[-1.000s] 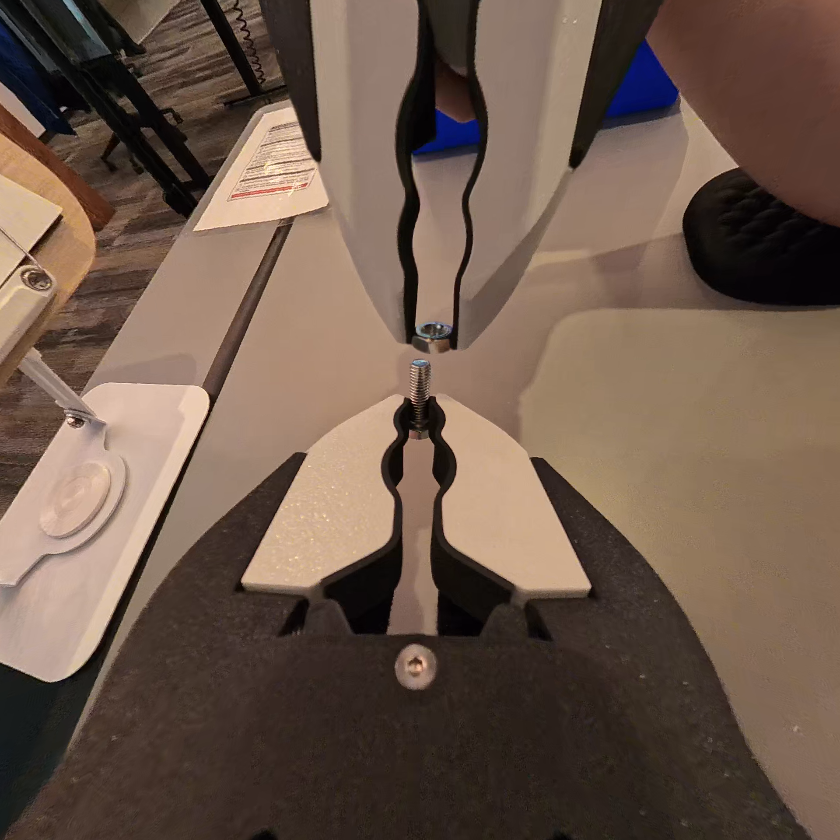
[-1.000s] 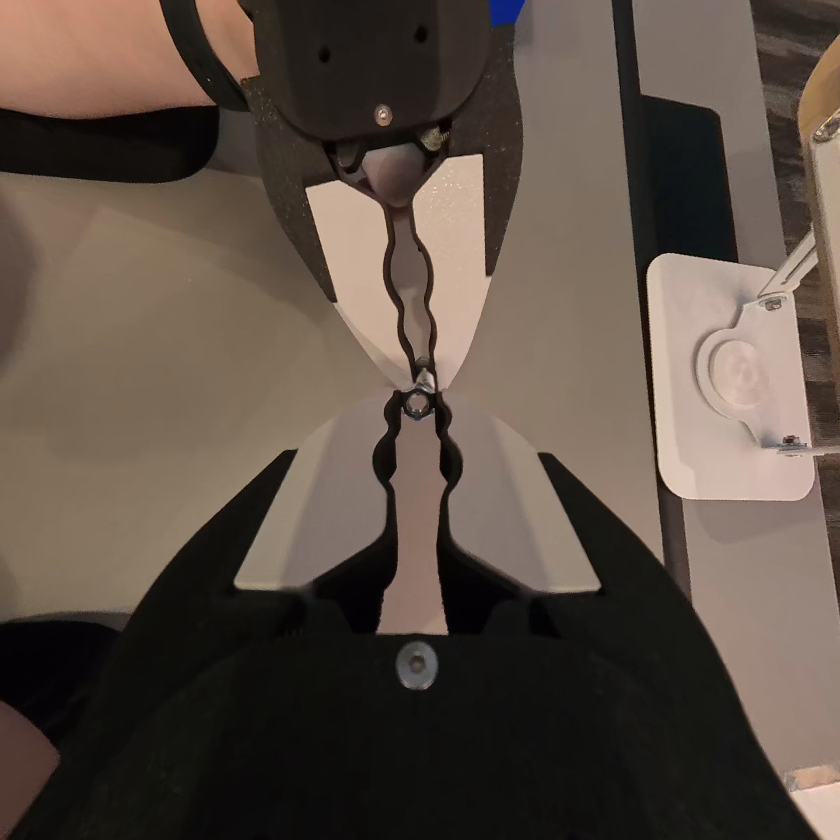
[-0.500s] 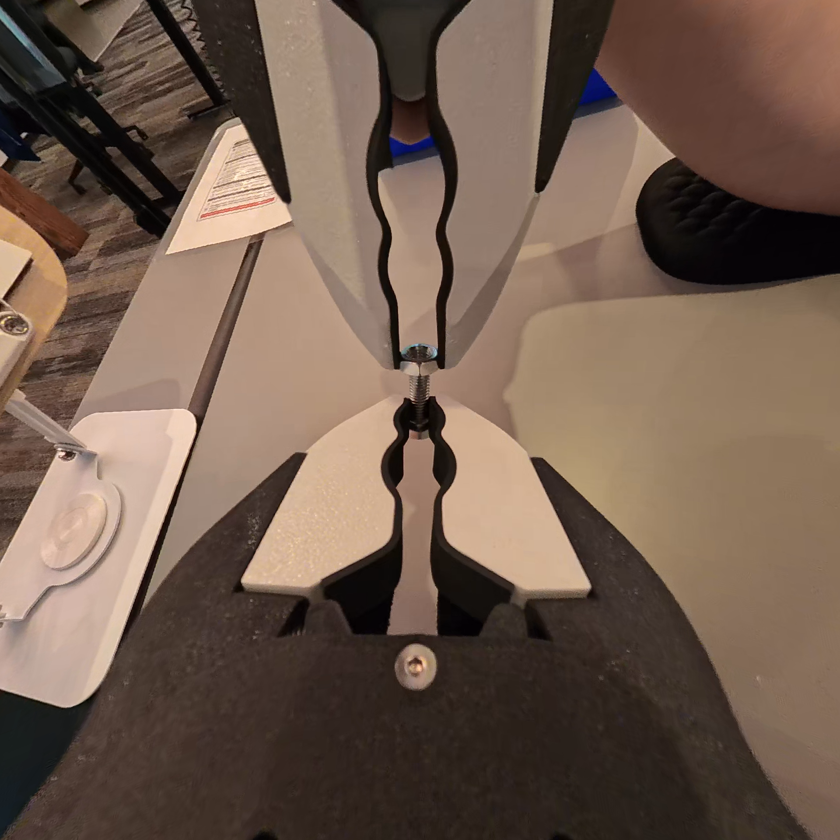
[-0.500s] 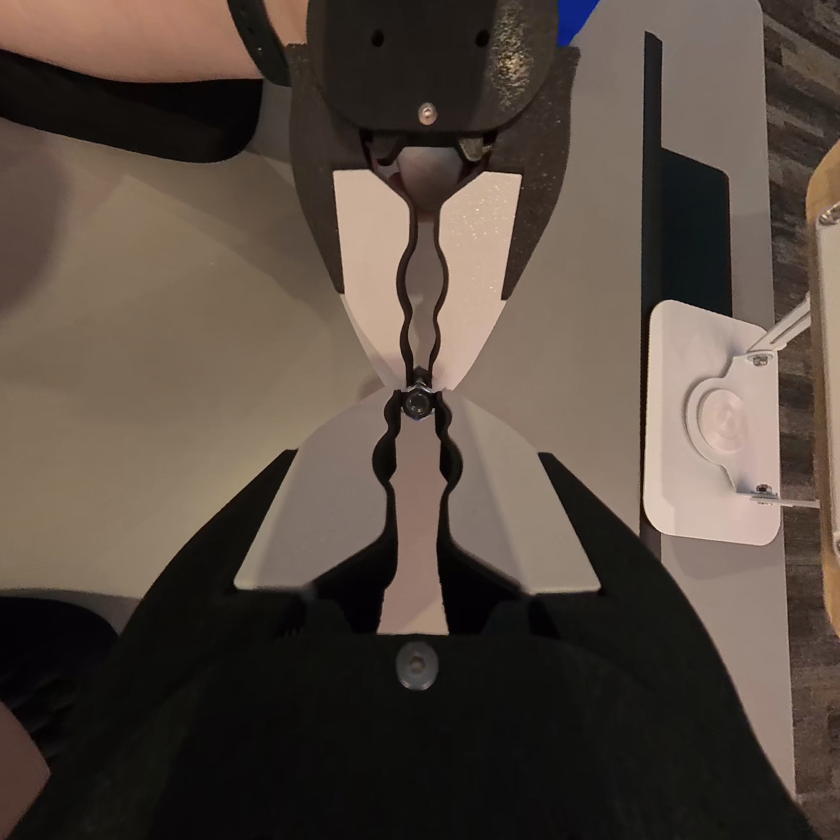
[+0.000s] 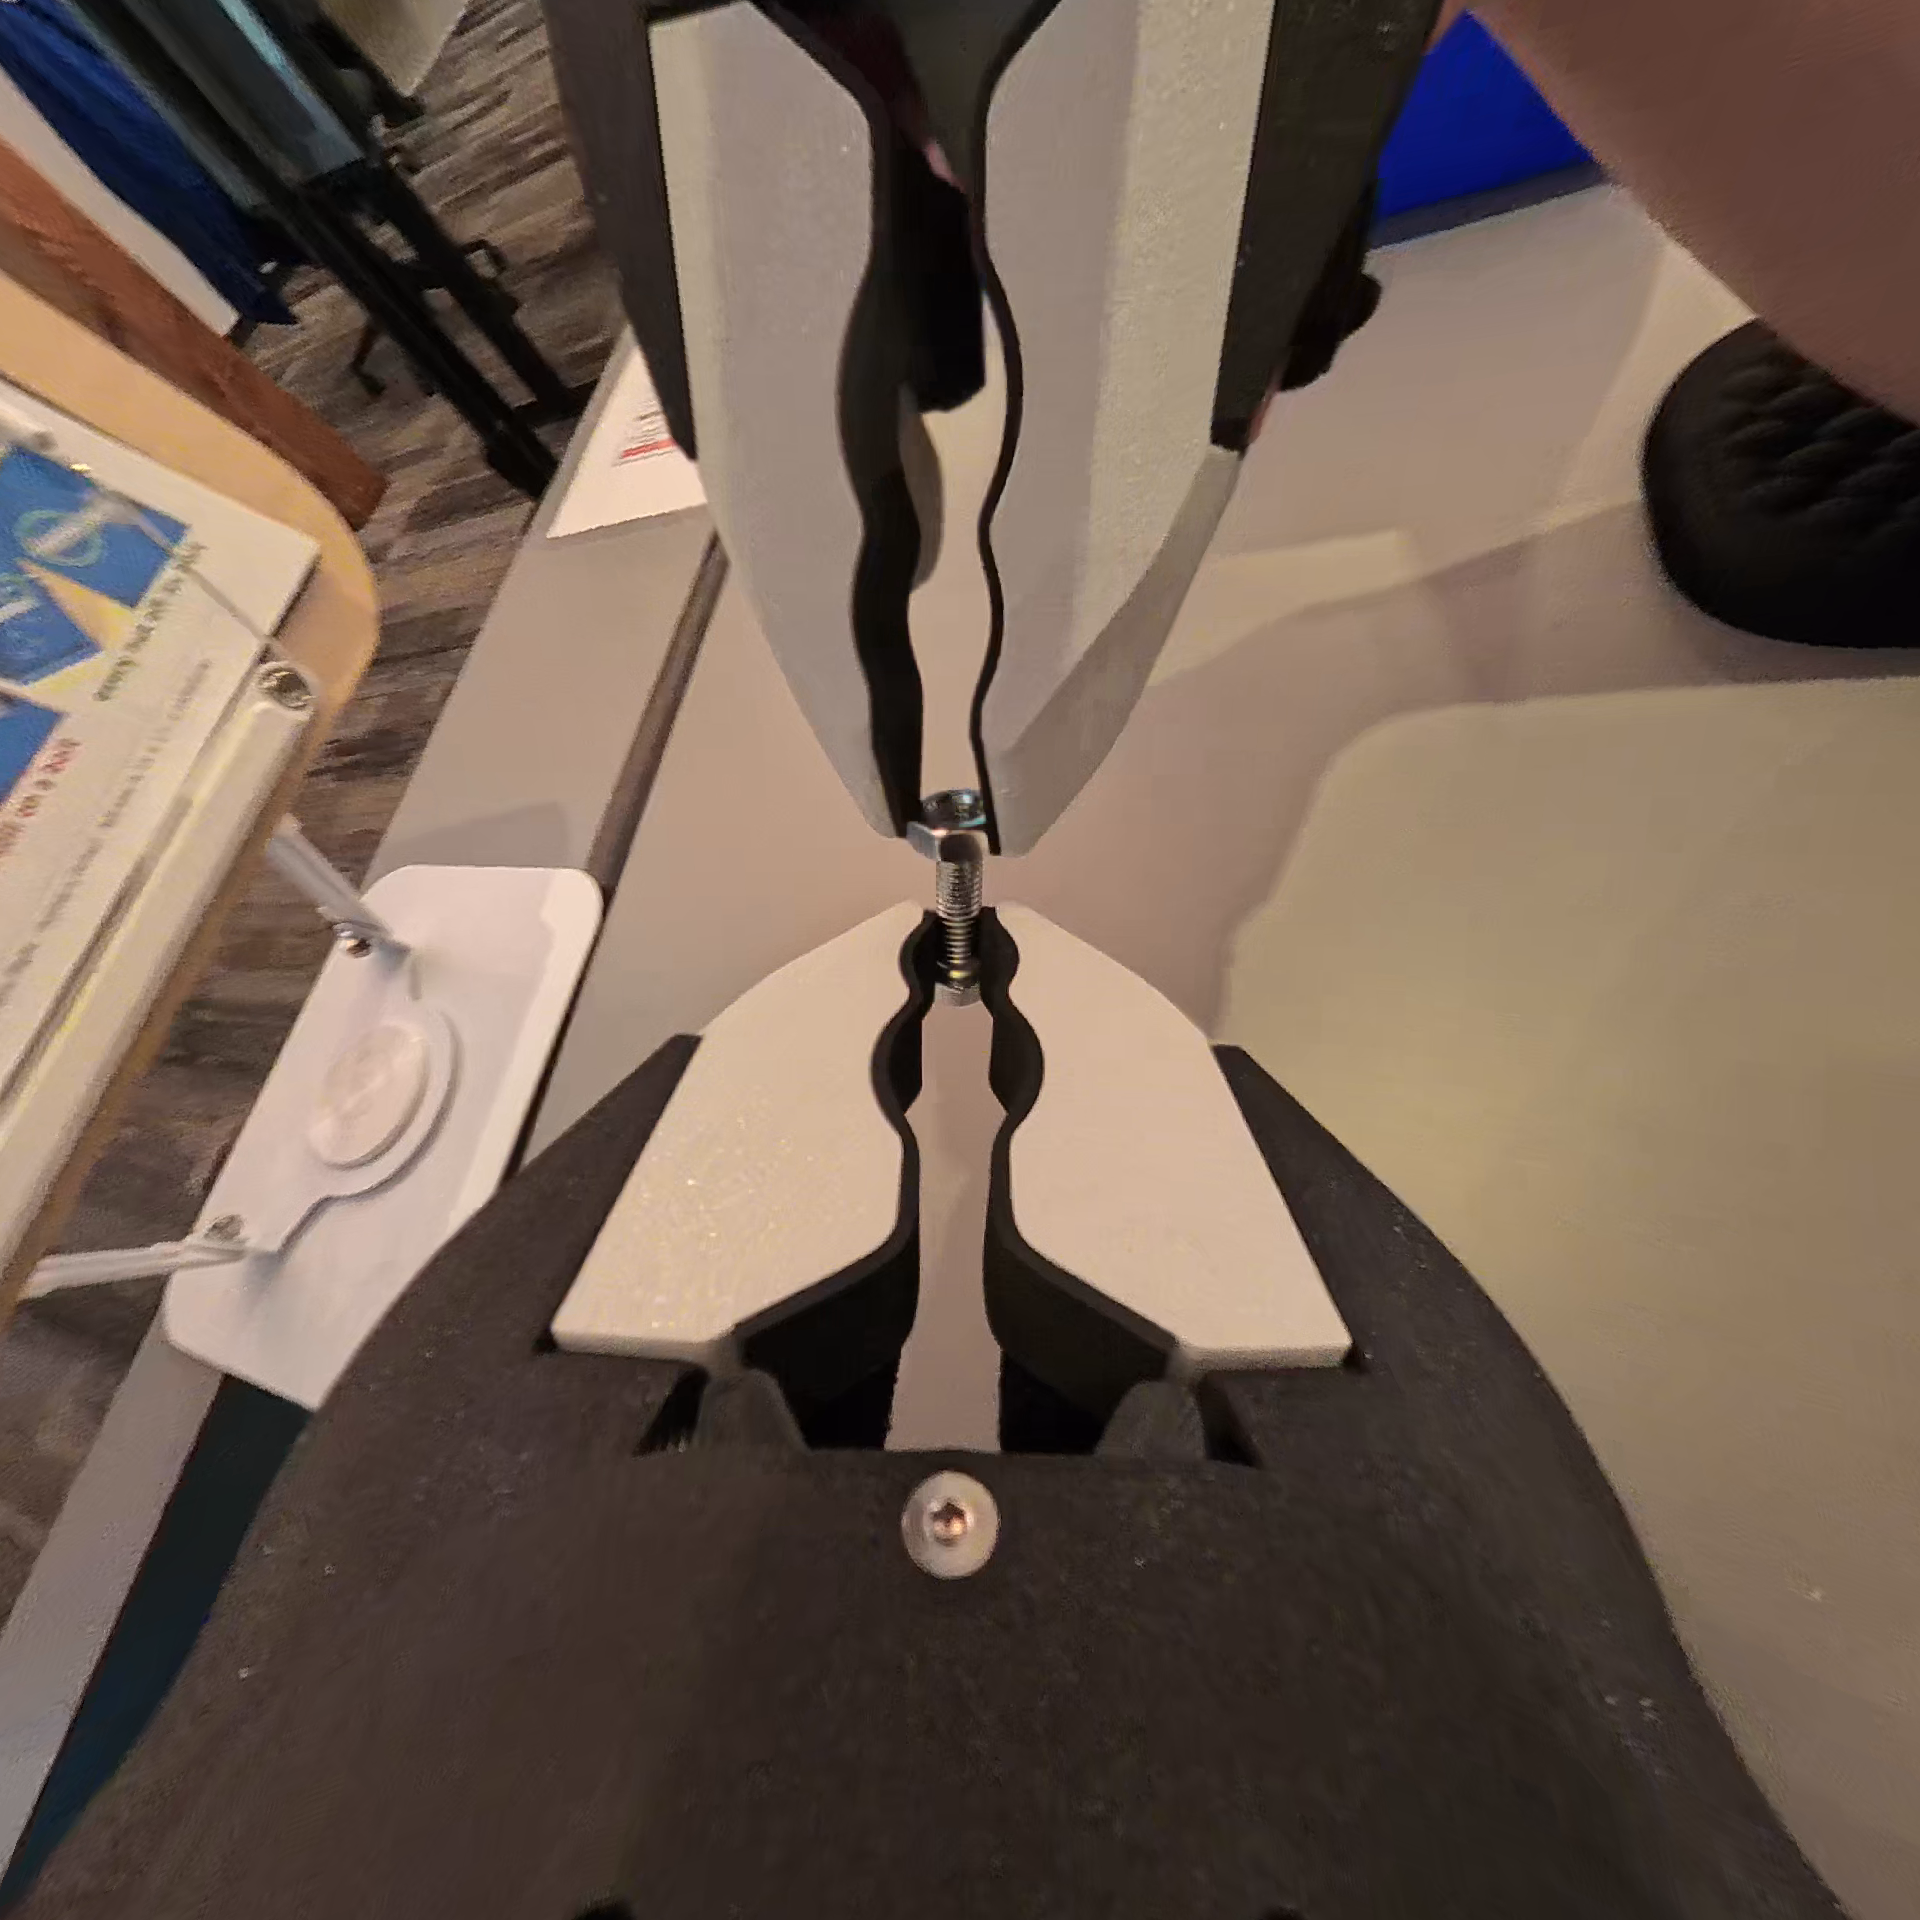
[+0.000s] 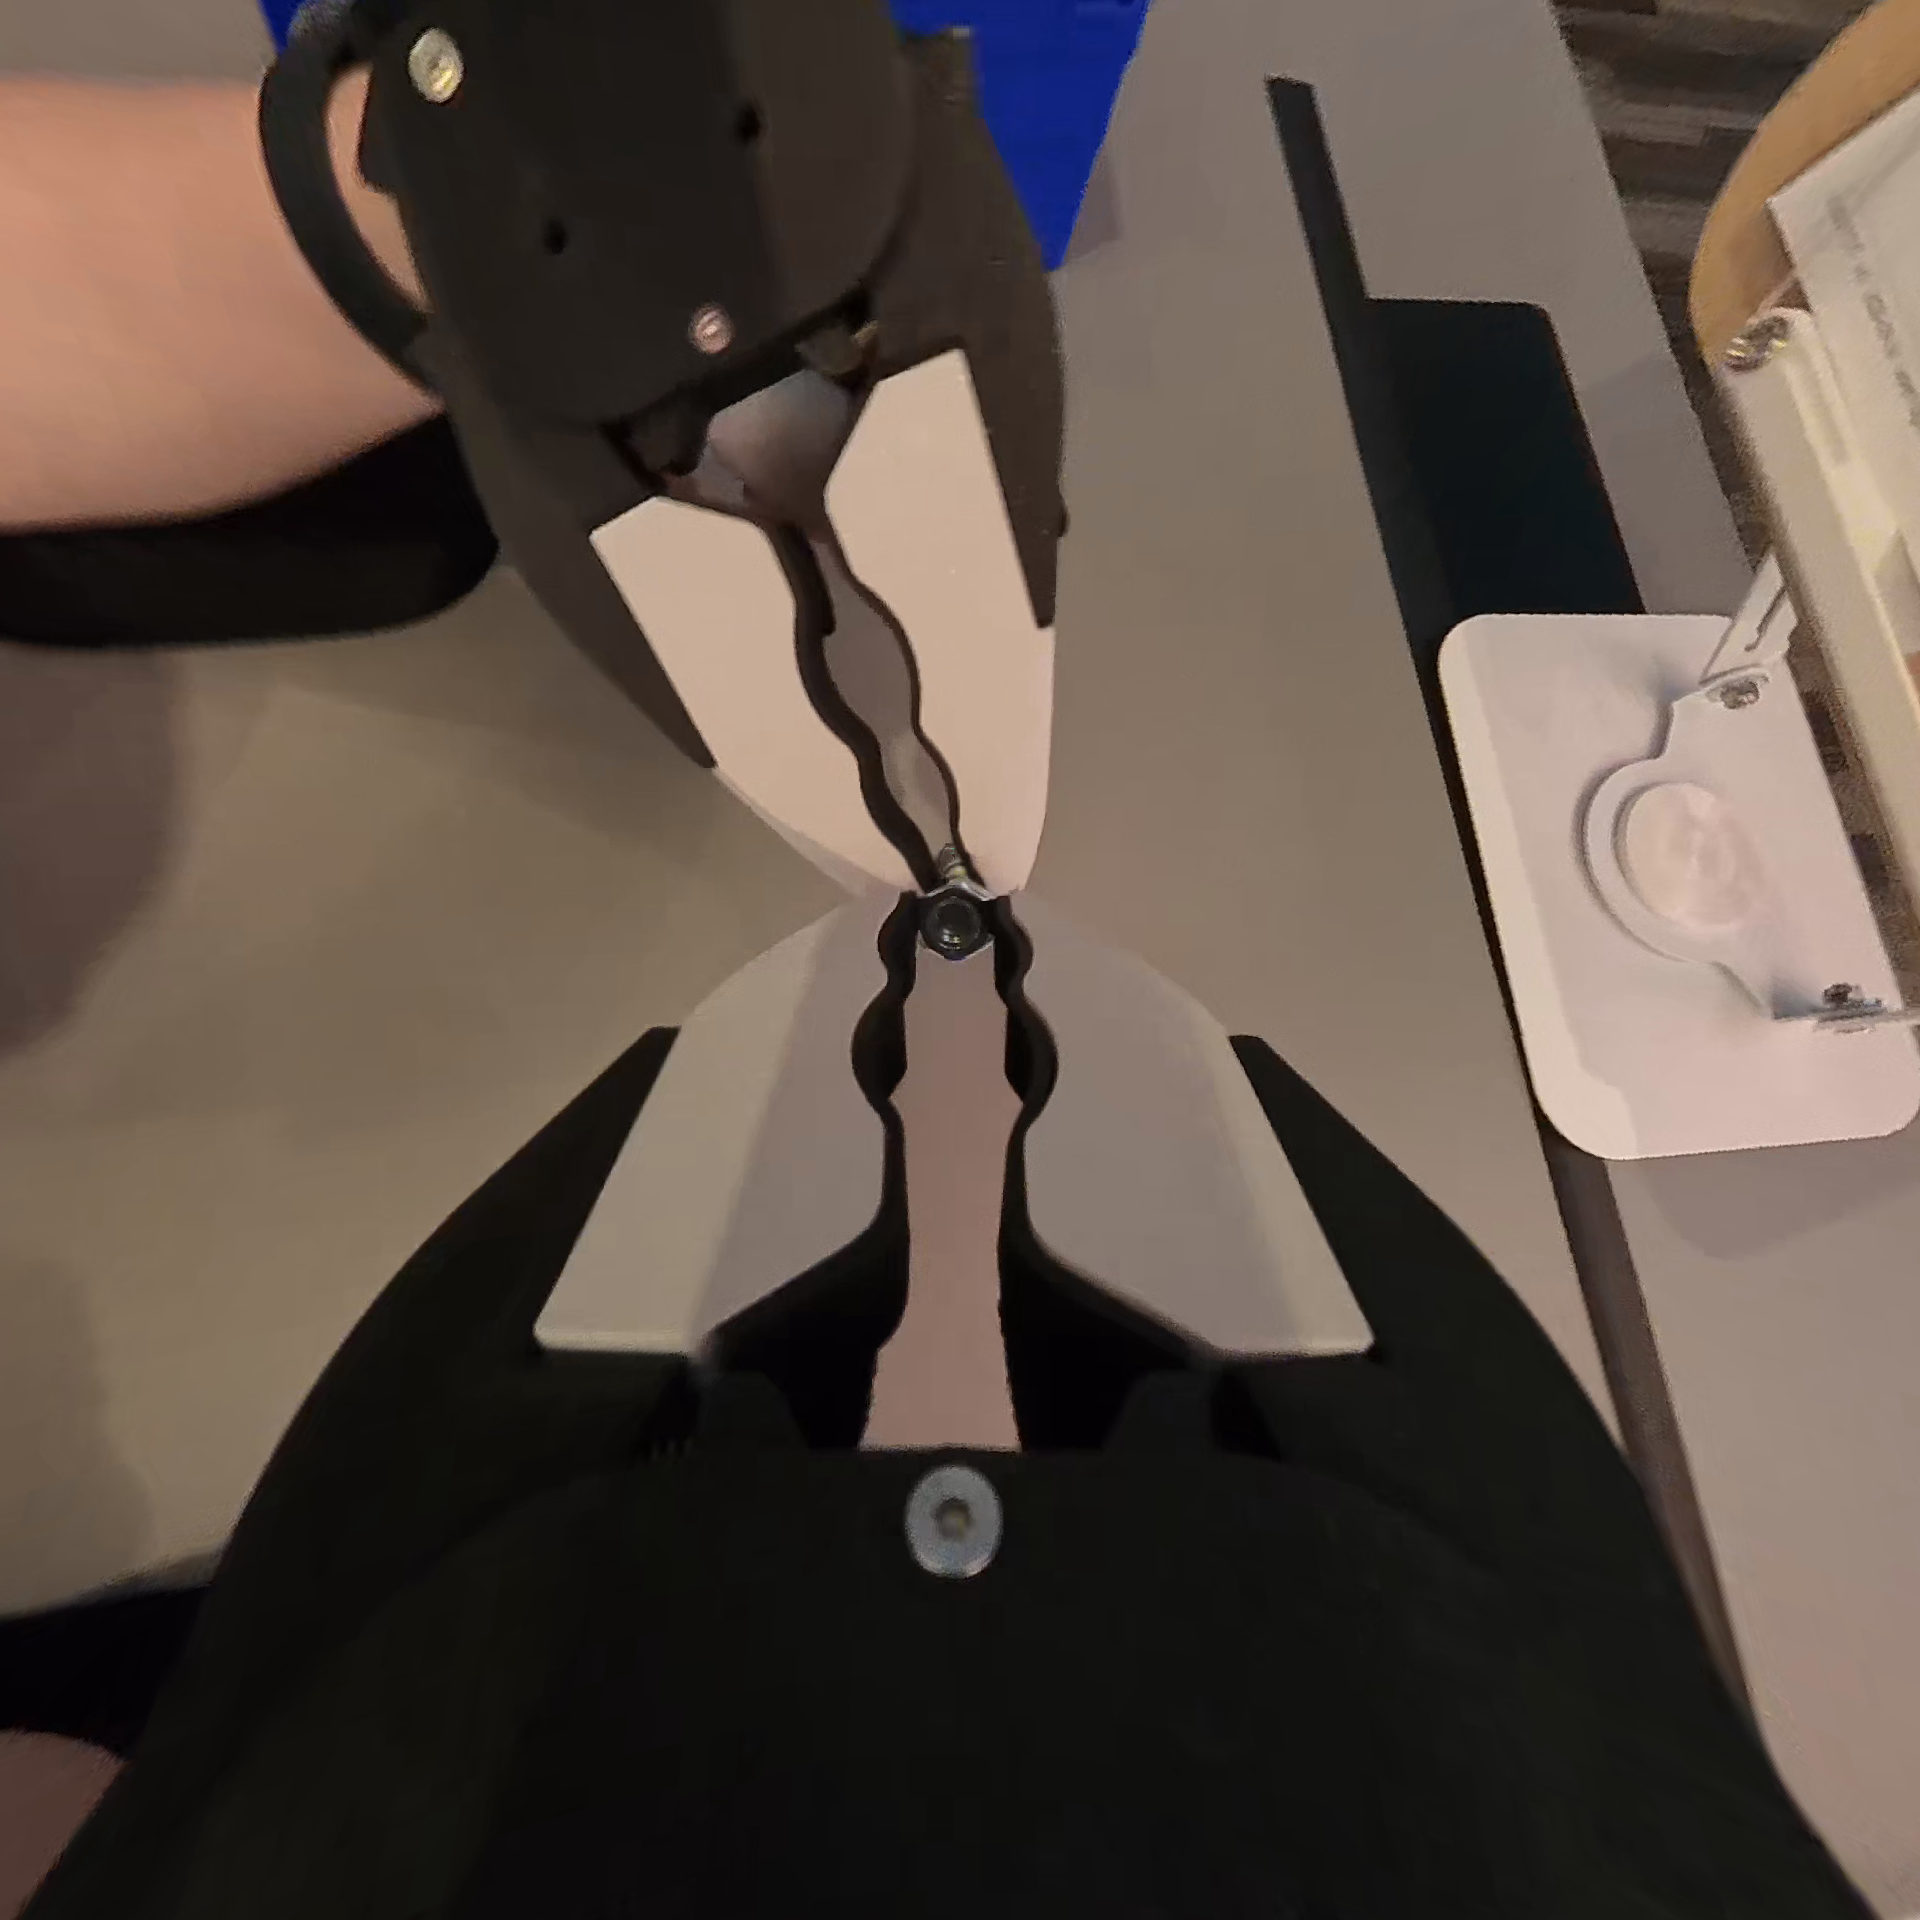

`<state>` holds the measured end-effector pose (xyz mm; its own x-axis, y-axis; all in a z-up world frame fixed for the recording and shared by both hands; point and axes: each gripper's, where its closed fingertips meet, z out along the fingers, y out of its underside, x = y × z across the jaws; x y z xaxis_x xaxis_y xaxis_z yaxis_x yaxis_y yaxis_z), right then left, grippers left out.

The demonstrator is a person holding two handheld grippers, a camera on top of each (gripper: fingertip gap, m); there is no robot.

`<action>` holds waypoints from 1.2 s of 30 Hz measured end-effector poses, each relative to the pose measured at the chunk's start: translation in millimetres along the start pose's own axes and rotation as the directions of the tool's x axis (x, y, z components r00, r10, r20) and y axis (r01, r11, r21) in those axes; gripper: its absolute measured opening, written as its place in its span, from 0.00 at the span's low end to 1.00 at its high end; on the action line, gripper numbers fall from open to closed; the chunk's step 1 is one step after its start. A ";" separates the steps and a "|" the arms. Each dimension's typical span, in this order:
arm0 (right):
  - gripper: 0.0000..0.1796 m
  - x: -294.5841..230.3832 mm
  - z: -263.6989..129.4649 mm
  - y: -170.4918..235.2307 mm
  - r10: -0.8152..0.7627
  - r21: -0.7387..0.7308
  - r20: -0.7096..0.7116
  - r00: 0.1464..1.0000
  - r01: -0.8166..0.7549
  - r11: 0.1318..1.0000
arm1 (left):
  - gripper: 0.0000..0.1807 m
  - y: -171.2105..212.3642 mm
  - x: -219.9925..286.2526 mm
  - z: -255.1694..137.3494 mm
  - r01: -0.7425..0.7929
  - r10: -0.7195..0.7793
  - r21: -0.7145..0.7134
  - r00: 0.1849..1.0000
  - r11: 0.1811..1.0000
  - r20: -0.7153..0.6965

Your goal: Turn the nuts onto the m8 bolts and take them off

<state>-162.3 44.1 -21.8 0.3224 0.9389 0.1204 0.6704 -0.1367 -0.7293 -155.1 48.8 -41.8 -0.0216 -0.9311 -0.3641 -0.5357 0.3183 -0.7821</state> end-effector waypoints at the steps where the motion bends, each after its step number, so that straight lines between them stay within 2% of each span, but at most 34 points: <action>1: 0.08 3.5 0.2 -2.2 0.034 0.018 -0.005 0.999 -0.034 0.999 | 0.04 0.1 -4.4 -0.8 0.002 -0.002 -0.008 1.000 1.000 0.028; 6: 0.07 17.7 3.5 -8.9 0.187 0.081 -0.015 0.982 -0.185 0.979 | 0.04 3.6 -21.9 -3.4 0.000 0.012 -0.079 0.988 0.997 0.157; 12: 0.07 35.5 9.5 -18.4 0.389 0.181 -0.014 0.921 -0.380 0.907 | 0.04 9.5 -43.9 -8.6 0.009 0.040 -0.155 0.948 0.988 0.315; 19: 0.07 49.3 16.1 -27.3 0.600 0.301 0.042 0.799 -0.583 0.755 | 0.04 15.7 -61.9 -14.9 0.012 0.090 -0.222 0.892 0.975 0.444; 26: 0.07 58.3 24.2 -27.5 0.688 0.369 0.092 0.720 -0.666 0.649 | 0.04 25.1 -69.6 -14.7 0.069 0.073 -0.261 0.865 0.963 0.497; 31: 0.08 59.0 25.9 -28.0 0.692 0.375 0.127 0.710 -0.680 0.629 | 0.04 27.1 -70.1 -15.2 0.067 0.076 -0.266 0.866 0.962 0.493; 36: 0.07 57.4 24.0 -27.3 0.682 0.357 0.117 0.722 -0.672 0.649 | 0.04 25.3 -67.5 -13.7 0.085 0.032 -0.227 0.883 0.970 0.468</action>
<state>-178.1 109.3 -11.2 0.6121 0.6212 -0.4894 -0.0201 -0.6065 -0.7948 -178.8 117.3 -30.1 0.3589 -0.7283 -0.5837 -0.7130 0.1897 -0.6750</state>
